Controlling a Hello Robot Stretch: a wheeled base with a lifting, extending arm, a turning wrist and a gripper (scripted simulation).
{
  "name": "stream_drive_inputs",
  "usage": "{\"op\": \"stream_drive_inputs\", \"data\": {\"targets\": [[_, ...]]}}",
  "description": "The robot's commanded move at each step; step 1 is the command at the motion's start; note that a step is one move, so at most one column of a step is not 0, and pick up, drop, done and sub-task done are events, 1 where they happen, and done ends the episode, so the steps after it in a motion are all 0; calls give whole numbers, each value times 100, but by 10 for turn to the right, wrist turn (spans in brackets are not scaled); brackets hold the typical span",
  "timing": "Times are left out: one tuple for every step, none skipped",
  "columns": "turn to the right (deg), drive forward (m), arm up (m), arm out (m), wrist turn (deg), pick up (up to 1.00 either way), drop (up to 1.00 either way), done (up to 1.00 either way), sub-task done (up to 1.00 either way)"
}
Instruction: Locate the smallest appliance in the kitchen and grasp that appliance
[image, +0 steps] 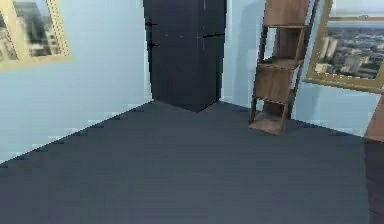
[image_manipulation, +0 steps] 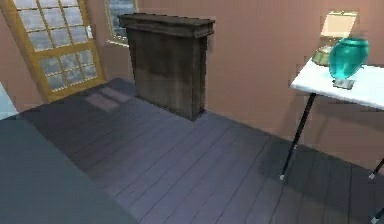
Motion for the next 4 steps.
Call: {"op": "stream_drive_inputs", "data": {"targets": [[0, 100, 0, 0, 0, 0, 0, 0, 0], [0, 100, 0, 0, 0, 0, 0, 0, 0], [0, 20, 0, 0, 0, 0, 0, 0, 0], [-450, 0, 0, 0, 0, 0, 0, 0, 0]]}}
